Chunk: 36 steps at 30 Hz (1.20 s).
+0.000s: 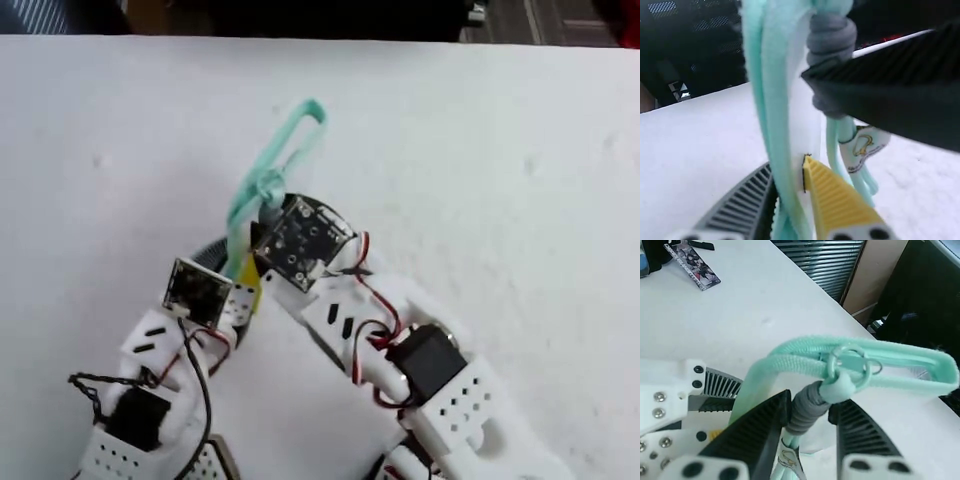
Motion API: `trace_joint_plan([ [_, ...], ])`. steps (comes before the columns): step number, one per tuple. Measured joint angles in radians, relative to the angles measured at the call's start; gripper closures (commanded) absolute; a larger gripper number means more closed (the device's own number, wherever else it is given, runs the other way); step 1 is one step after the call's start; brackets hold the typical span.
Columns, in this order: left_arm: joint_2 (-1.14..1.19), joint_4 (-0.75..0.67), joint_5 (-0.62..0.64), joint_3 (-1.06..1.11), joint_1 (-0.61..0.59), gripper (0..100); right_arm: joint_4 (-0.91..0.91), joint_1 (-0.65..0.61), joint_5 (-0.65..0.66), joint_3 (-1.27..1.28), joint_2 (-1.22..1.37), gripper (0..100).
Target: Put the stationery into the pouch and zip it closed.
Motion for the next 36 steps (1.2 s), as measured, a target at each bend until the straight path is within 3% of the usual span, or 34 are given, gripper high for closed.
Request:
trace_joint_plan([
  [10,0.0,0.0,0.0,0.0,0.0,98,-0.017,0.0,0.0,0.009,0.0,87.4],
  [16,0.0,0.0,0.0,0.0,0.0,98,-0.017,-0.005,0.0,0.009,0.0,81.2],
  [28,0.0,0.0,0.0,0.0,0.0,97,-0.052,0.002,0.002,0.015,0.011,96.2],
  [33,0.0,0.0,0.0,0.0,-0.005,78,-0.048,0.034,0.003,-0.006,0.02,98.1],
  [36,-0.002,0.0,0.002,-0.002,-0.023,76,0.011,0.061,0.003,-0.057,0.006,98.1],
])
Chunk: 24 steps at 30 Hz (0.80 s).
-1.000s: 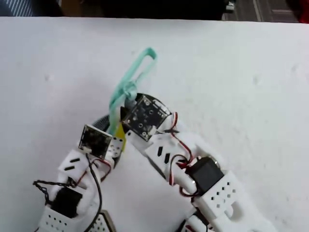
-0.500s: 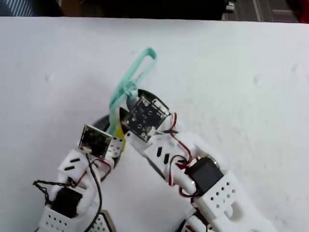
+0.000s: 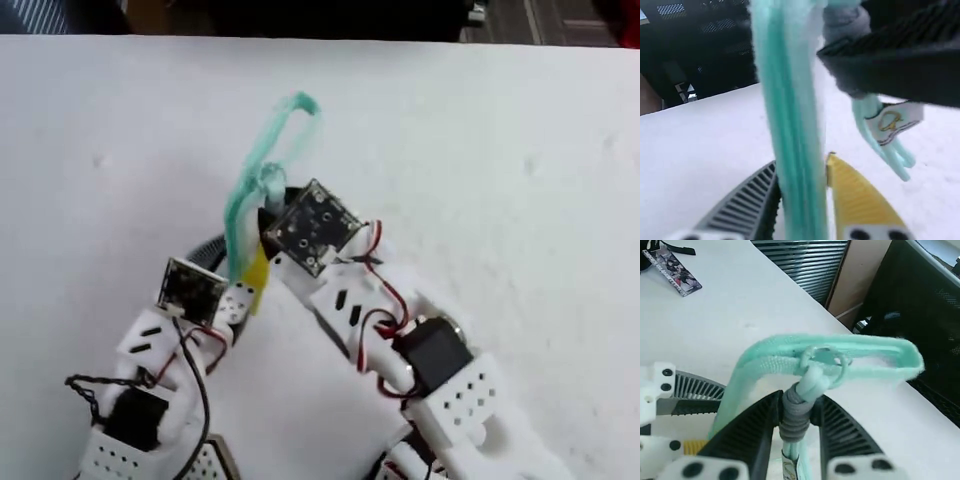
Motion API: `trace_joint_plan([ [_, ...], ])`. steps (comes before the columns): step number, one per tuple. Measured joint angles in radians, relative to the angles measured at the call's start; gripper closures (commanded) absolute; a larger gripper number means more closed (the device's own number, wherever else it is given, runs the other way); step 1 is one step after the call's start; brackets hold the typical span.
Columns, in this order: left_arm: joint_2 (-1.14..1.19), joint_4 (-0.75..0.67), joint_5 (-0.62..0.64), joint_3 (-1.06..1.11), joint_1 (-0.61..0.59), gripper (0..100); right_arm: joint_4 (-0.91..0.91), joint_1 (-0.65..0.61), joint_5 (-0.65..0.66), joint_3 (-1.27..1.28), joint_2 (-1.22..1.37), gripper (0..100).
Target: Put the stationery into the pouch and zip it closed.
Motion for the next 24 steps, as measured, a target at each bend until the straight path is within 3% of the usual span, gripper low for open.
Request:
trace_joint_plan([
  [9,-0.002,0.057,0.068,-0.135,-0.014,77,0.181,-0.044,0.025,-0.186,0.002,98.1],
  [13,-0.005,0.061,0.068,-0.164,0.035,85,0.279,-0.123,0.155,-0.282,0.046,98.1],
  [17,-0.006,0.061,0.068,-0.164,0.069,98,0.407,-0.144,0.181,-0.425,0.106,98.1],
  [24,-0.014,0.061,0.068,-0.164,0.081,98,0.62,-0.146,0.19,-0.723,0.207,98.1],
])
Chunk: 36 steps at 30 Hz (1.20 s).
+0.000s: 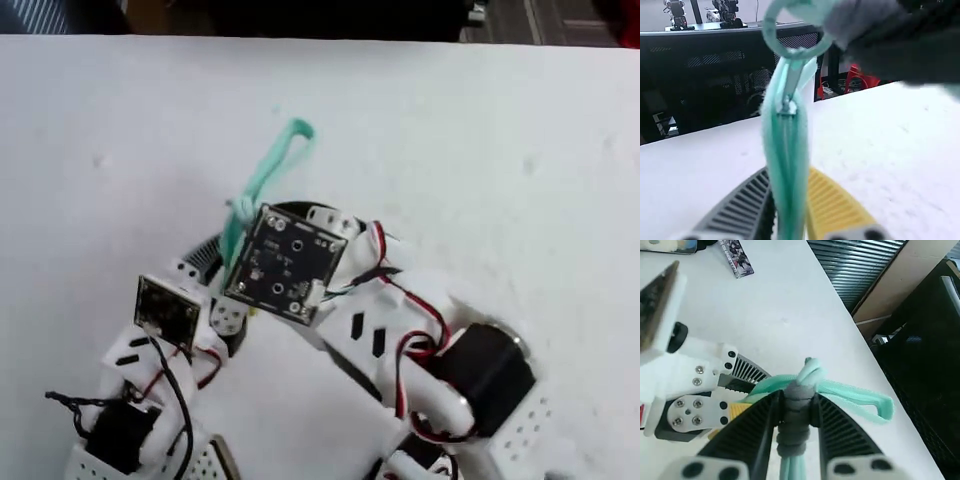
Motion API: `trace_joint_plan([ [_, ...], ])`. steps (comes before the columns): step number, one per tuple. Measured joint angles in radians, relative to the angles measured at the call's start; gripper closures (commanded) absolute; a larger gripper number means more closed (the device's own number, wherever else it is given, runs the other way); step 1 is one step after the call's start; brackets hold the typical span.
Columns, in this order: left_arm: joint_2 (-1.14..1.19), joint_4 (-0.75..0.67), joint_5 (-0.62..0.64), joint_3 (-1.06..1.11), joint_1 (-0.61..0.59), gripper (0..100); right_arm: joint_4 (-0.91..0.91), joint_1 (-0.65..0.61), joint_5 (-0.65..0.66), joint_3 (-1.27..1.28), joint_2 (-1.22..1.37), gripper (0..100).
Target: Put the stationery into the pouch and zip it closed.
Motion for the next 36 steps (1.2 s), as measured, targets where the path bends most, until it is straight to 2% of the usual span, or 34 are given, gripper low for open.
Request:
trace_joint_plan([
  [3,0.0,0.0,0.0,0.0,0.0,98,0.031,0.017,0.0,-0.086,0.041,98.1],
  [10,-0.002,0.037,0.0,-0.015,0.0,98,0.015,0.18,0.0,-0.123,0.175,98.1],
  [20,0.002,0.199,-0.046,-0.104,0.0,98,-0.009,0.187,0.0,-0.123,0.245,98.1],
  [25,-0.002,0.236,-0.091,-0.114,0.0,98,-0.031,0.196,0.051,-0.123,0.245,98.1],
  [31,-0.005,0.288,-0.155,-0.13,0.051,98,-0.121,0.371,0.058,-0.087,0.249,98.1],
  [36,-0.005,0.307,-0.183,-0.14,0.083,98,-0.144,0.468,0.06,-0.055,0.249,98.1],
])
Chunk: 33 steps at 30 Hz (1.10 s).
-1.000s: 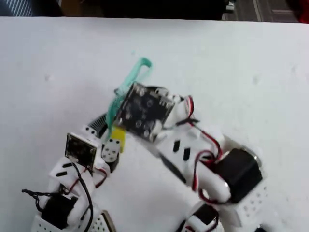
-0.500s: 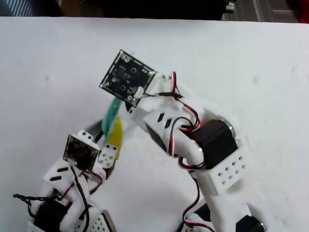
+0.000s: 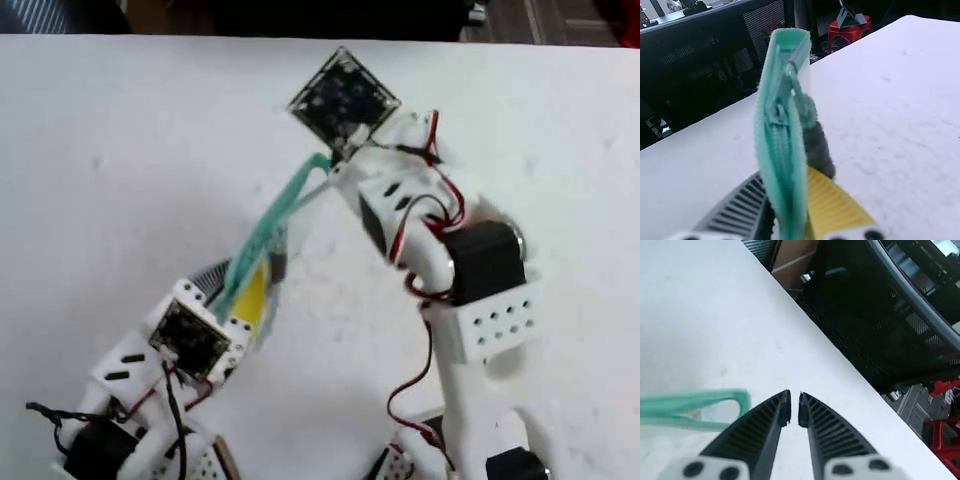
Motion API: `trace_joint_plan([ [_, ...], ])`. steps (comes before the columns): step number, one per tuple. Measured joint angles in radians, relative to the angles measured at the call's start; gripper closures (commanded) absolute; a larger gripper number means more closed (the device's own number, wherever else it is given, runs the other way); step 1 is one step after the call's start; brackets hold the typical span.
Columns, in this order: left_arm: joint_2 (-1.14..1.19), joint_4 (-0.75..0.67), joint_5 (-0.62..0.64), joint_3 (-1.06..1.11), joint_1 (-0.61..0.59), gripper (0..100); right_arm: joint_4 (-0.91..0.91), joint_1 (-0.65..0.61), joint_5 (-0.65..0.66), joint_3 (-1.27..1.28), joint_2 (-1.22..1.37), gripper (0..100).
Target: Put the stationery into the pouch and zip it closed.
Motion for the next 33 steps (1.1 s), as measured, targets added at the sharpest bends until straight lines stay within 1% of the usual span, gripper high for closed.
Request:
trace_joint_plan([
  [3,0.0,0.0,-0.002,0.0,-0.002,98,0.068,-0.011,0.0,0.0,-0.034,98.1],
  [5,0.0,0.0,-0.002,0.0,-0.002,98,0.149,-0.063,0.0,0.0,-0.101,98.1],
  [7,0.0,0.0,-0.003,0.0,-0.002,98,0.238,-0.146,0.0,0.0,-0.183,97.1],
  [9,0.0,0.0,-0.003,0.0,-0.002,98,0.302,-0.23,0.0,0.025,-0.273,92.2],
  [11,0.0,0.0,-0.003,0.0,-0.002,98,0.313,-0.304,-0.011,0.089,-0.333,85.4],
  [13,0.0,0.0,-0.003,0.0,-0.002,98,0.296,-0.348,-0.057,0.176,-0.367,80.0],
  [15,0.0,0.0,-0.003,0.0,-0.002,98,0.241,-0.358,-0.112,0.285,-0.37,77.1],
  [18,0.0,0.0,-0.003,0.0,-0.002,98,0.14,-0.364,-0.166,0.446,-0.374,75.6],
  [22,0.0,0.0,-0.003,0.0,-0.005,98,0.005,-0.364,-0.187,0.6,-0.407,75.7],
  [26,0.0,0.0,-0.003,0.0,-0.006,98,-0.051,-0.374,-0.187,0.655,-0.448,75.8],
  [29,0.0,0.002,-0.002,0.0,-0.006,98,-0.048,-0.393,-0.187,0.657,-0.489,75.8],
  [33,-0.002,-0.003,-0.003,0.006,-0.002,98,-0.014,-0.462,-0.186,0.657,-0.546,75.8],
])
